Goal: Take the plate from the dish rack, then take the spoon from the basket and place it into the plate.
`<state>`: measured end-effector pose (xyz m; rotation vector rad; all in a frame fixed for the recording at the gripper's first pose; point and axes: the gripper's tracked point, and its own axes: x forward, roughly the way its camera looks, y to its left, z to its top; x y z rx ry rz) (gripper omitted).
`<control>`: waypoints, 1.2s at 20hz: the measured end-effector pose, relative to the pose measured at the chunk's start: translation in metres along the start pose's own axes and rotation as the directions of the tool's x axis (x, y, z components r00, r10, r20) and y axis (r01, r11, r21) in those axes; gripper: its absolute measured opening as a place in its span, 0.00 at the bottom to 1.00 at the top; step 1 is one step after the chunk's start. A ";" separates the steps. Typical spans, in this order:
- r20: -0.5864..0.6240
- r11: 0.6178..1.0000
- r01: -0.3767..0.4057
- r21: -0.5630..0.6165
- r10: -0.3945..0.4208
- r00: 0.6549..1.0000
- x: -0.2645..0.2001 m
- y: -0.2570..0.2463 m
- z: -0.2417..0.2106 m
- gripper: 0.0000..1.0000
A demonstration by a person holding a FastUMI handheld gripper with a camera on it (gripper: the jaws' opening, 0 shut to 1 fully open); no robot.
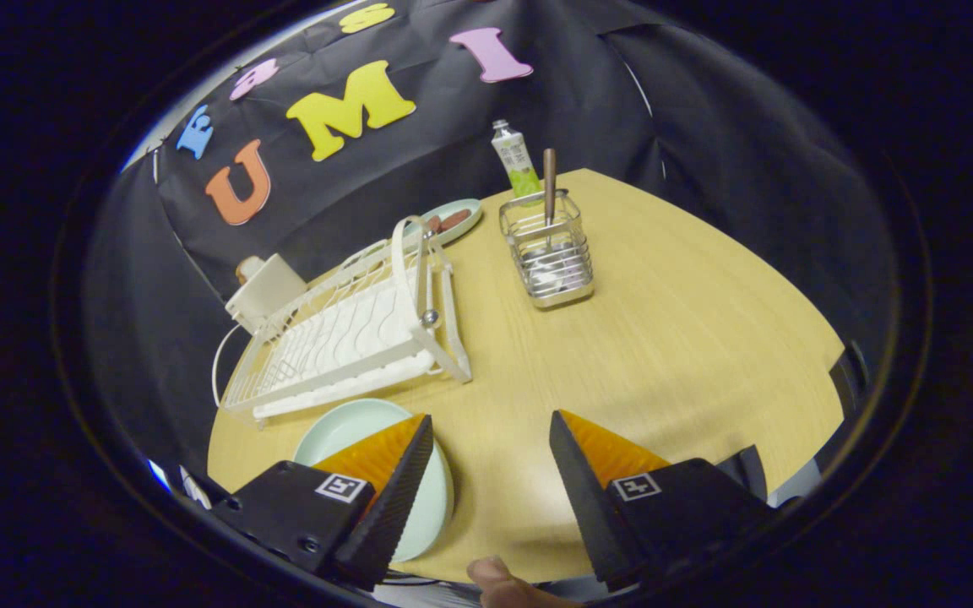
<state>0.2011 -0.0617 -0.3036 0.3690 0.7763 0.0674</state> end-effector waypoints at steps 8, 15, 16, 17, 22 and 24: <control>0.244 0.983 0.087 -0.165 -0.045 0.969 -0.004 -0.033 0.093 0.92; 0.341 0.983 0.084 -0.164 -0.023 0.940 0.034 -0.046 0.167 1.00; 0.356 0.982 0.092 -0.165 -0.027 0.934 0.041 -0.049 0.178 1.00; 0.366 0.981 0.101 -0.169 -0.033 0.930 0.049 -0.052 0.187 1.00; 0.391 0.978 0.084 -0.193 -0.002 0.920 0.082 -0.046 0.229 1.00; 0.399 0.973 0.112 -0.202 -0.023 0.917 0.096 -0.050 0.241 1.00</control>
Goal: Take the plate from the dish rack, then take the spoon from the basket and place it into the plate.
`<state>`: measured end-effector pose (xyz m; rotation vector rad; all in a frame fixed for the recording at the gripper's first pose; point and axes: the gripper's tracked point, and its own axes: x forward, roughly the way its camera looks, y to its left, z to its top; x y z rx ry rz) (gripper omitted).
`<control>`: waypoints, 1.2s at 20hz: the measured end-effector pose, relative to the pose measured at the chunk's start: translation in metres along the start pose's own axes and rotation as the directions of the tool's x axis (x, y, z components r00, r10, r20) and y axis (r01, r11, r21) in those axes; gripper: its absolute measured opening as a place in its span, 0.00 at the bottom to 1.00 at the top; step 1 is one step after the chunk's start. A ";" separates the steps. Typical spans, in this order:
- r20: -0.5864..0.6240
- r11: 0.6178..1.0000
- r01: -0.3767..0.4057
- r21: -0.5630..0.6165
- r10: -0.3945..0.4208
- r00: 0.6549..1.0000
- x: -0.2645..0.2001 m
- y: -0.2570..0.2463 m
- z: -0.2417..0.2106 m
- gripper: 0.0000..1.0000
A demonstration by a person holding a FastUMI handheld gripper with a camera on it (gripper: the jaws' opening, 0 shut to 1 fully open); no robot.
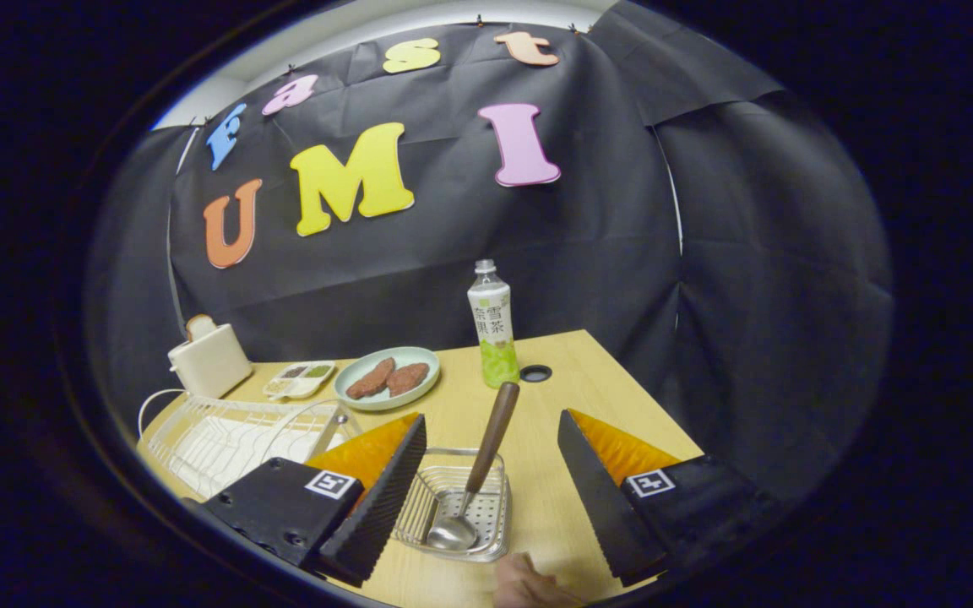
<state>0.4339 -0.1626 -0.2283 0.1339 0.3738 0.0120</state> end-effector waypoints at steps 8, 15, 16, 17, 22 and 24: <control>-0.040 0.998 0.044 0.038 -0.042 0.998 0.042 -0.003 -0.005 0.86; 0.029 0.998 0.042 0.052 -0.043 0.999 0.029 0.011 0.004 0.25; 0.039 0.998 0.042 0.056 -0.044 0.998 0.023 0.014 0.006 0.20; 0.050 0.998 0.046 0.046 -0.049 0.998 0.017 0.014 0.008 0.18; 0.166 0.998 0.066 -0.022 -0.061 0.984 -0.018 0.030 0.041 0.15; 0.205 0.994 0.094 -0.048 -0.082 0.975 -0.036 0.036 0.055 0.16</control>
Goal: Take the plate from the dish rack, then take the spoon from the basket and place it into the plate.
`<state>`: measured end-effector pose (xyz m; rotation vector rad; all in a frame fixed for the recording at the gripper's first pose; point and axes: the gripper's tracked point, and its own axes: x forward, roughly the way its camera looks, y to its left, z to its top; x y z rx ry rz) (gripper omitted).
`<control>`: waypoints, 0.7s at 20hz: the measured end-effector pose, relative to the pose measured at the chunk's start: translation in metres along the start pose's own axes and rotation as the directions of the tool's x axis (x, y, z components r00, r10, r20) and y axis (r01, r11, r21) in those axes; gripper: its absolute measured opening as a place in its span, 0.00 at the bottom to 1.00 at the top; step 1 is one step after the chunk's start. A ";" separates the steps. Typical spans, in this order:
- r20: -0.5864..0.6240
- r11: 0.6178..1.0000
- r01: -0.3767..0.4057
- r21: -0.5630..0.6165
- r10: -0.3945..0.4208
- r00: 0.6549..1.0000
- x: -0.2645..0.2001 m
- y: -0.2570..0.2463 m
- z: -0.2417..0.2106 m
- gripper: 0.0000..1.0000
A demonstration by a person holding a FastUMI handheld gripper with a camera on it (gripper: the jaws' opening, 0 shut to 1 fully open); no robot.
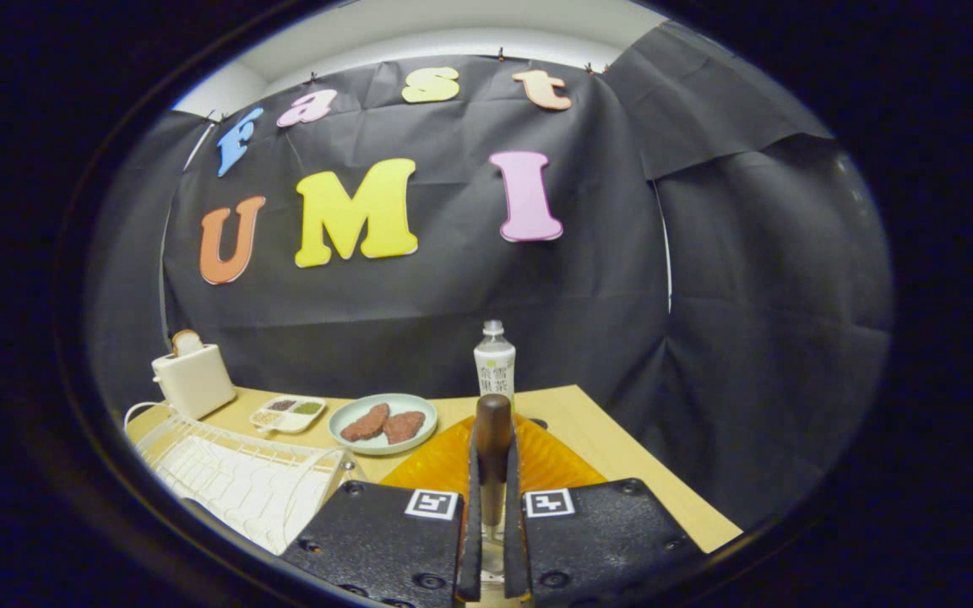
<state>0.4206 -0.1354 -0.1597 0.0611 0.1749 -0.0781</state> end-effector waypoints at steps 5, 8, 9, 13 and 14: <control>0.128 0.994 0.024 -0.107 -0.011 0.992 -0.063 0.029 0.054 0.16; 0.156 0.996 -0.032 -0.084 0.045 0.987 -0.116 0.059 0.069 0.15; 0.160 0.996 -0.050 -0.073 0.061 0.985 -0.131 0.068 0.068 0.16; 0.140 0.989 -0.125 -0.076 0.134 0.981 -0.186 0.108 0.047 0.15; 0.130 0.987 -0.137 -0.082 0.146 0.981 -0.199 0.117 0.038 0.15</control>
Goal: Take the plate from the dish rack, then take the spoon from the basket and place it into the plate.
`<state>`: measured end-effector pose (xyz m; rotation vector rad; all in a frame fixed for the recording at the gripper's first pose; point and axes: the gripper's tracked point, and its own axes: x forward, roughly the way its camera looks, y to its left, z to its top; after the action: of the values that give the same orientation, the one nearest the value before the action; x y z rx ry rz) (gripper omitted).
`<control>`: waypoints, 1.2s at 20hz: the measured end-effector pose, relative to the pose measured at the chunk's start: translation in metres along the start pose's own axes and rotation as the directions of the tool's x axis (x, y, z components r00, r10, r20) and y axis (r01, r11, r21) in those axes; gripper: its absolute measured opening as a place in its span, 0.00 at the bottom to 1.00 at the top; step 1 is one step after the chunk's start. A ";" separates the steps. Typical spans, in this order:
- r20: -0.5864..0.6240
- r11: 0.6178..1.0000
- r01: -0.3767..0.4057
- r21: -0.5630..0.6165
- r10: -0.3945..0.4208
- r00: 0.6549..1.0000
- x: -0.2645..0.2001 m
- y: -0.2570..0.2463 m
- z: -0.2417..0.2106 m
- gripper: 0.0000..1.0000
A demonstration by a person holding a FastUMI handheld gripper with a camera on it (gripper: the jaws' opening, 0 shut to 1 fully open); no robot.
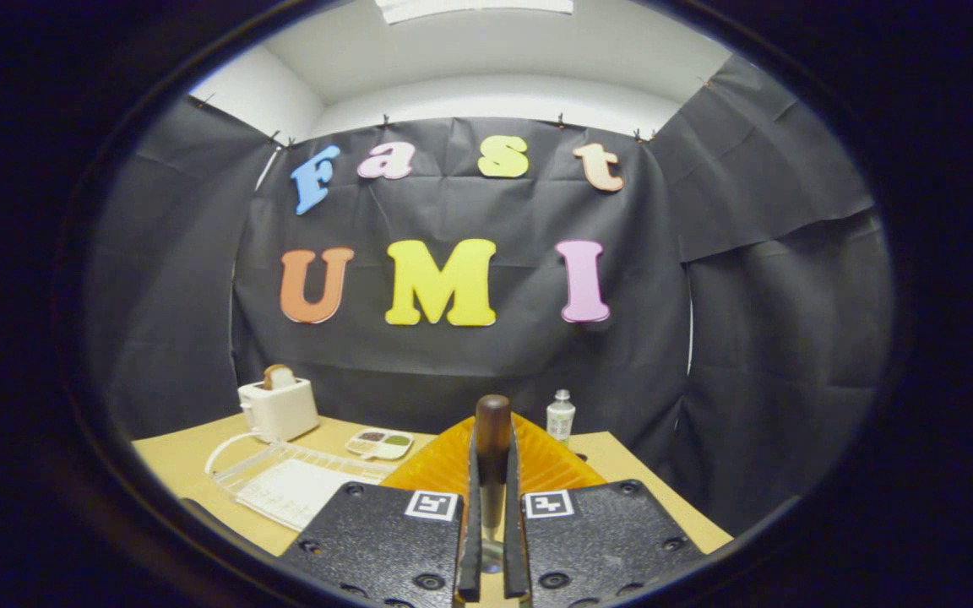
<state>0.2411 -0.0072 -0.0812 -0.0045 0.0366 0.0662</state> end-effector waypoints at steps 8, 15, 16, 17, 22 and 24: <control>-0.069 0.994 -0.111 0.009 0.112 0.991 -0.077 0.088 -0.067 0.15; -0.067 0.997 -0.059 0.046 0.062 0.996 -0.097 0.119 -0.119 0.16; -0.065 0.997 -0.048 0.062 0.052 0.997 -0.097 0.122 -0.124 0.16; -0.065 0.996 -0.037 0.079 0.042 0.997 -0.097 0.125 -0.131 0.16; -0.110 0.993 -0.011 0.119 0.024 0.994 -0.093 0.136 -0.164 0.17; -0.089 0.995 -0.002 0.096 0.010 0.996 -0.095 0.131 -0.162 0.18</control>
<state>0.1318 0.1166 -0.2403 0.0885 0.1292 0.0700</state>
